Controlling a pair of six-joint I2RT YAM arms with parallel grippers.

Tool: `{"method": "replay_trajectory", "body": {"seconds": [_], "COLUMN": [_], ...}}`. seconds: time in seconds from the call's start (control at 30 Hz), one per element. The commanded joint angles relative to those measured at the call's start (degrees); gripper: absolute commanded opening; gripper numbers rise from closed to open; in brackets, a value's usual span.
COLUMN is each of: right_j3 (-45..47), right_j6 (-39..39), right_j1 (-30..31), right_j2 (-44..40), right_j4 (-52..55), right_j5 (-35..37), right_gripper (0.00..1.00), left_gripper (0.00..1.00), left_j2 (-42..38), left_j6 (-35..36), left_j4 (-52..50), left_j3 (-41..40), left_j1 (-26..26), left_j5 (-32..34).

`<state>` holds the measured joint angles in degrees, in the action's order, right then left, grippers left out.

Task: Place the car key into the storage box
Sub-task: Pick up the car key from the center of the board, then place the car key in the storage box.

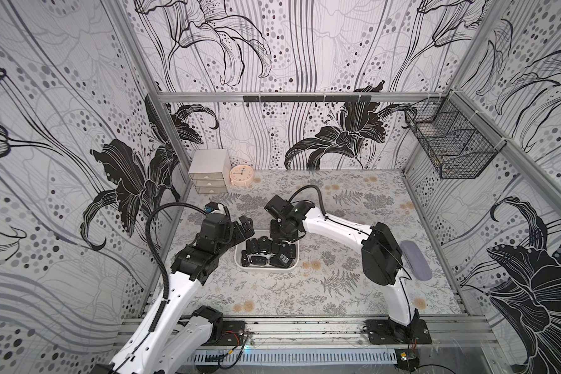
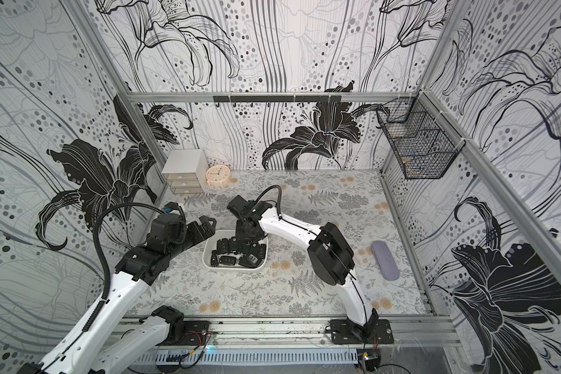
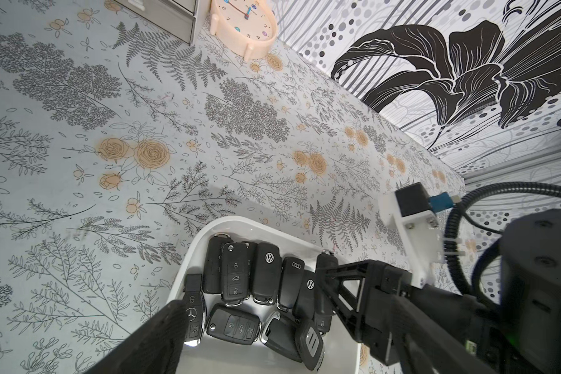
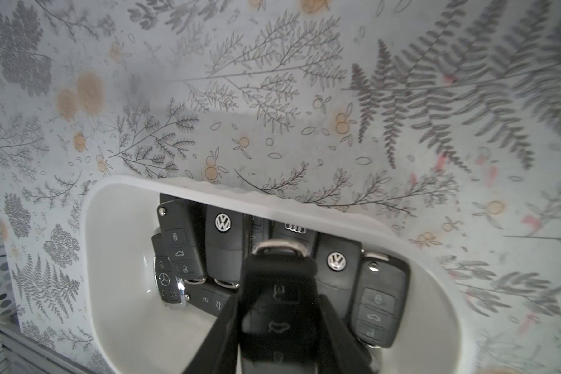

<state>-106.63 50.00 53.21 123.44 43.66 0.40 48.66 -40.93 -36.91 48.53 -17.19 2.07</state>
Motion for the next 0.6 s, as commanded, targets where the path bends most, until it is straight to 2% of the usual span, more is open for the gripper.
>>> {"method": "replay_trajectory", "body": {"seconds": [0.0,0.4,0.57], "right_j3": [-2.2,-6.1,-7.1], "right_j6": [1.5,1.0,0.8], "right_j1": [0.7,1.2,1.2], "right_j2": [2.9,7.7,8.6], "right_j4": [0.0,1.3,1.8], "right_j5": [-0.8,0.0,0.2], "right_gripper": [0.32,0.33,0.44], "left_gripper": [0.99,0.99,0.99], "left_j2": [-1.1,-1.5,-1.4], "left_j6": [0.2,0.4,0.4], "left_j4": [-0.9,-1.9,-1.9], "left_j3": [-0.5,-0.4,-0.5], "left_j1": [0.4,0.4,0.4], "left_j5": [1.4,0.9,0.7]}}
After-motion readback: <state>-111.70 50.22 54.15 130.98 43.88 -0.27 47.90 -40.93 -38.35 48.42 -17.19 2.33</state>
